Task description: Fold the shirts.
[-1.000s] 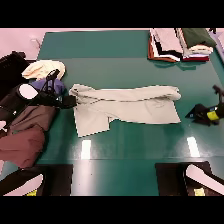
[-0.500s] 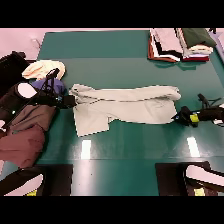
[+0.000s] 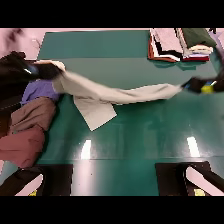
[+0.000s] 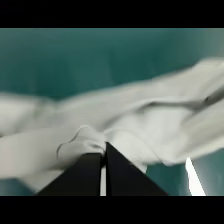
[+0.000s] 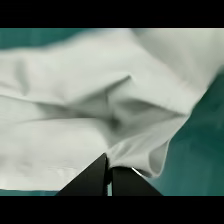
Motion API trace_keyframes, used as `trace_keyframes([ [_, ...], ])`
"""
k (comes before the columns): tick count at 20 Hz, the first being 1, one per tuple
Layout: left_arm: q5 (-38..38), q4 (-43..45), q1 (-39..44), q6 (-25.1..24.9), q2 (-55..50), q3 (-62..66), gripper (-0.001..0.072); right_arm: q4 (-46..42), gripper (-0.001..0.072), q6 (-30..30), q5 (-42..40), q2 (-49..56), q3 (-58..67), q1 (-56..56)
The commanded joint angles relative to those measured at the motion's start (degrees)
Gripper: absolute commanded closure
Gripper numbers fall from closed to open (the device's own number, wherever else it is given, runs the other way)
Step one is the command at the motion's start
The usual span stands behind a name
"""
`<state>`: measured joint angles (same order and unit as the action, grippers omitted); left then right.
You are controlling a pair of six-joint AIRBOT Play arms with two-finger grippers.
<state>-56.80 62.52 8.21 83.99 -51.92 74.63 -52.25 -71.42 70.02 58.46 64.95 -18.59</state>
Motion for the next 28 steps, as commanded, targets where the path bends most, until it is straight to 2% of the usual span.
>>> trace_keyframes([
  [1,-0.52,3.10,0.02,0.11,6.54,17.97,0.0684,-0.02,0.0695,-0.22,-0.09,-9.64,17.51,0.66],
  [5,-0.87,3.26,0.02,1.60,7.93,39.71,0.0684,-0.50,0.0695,-2.58,-0.44,-13.53,36.87,0.66],
  [7,0.28,3.43,0.02,1.75,7.93,46.69,0.0685,-5.22,0.0695,-6.54,0.48,-13.16,44.94,0.66],
  [9,1.18,4.50,0.02,1.95,7.93,49.48,0.0685,-10.64,0.0695,-9.97,4.85,-10.82,52.65,0.66],
  [12,-1.79,8.07,0.02,4.68,7.10,47.89,0.0685,-14.45,0.0695,-10.71,12.17,-6.75,59.14,0.66],
  [16,-6.14,8.04,0.02,5.70,2.32,34.84,0.0684,-15.32,0.0695,-10.84,14.71,-3.13,50.34,0.66],
  [20,-10.58,7.89,0.02,5.60,-11.04,24.52,0.0683,-15.93,0.0696,-9.33,15.74,5.57,38.36,2.29],
  [24,-9.53,6.88,0.02,5.60,-28.22,19.39,0.0682,-20.48,0.0696,-9.31,15.28,18.29,28.72,5.73],
  [28,-2.82,6.40,-0.17,5.18,-41.05,19.41,0.0682,-20.74,0.0696,-8.87,7.61,30.03,26.40,7.23],
])
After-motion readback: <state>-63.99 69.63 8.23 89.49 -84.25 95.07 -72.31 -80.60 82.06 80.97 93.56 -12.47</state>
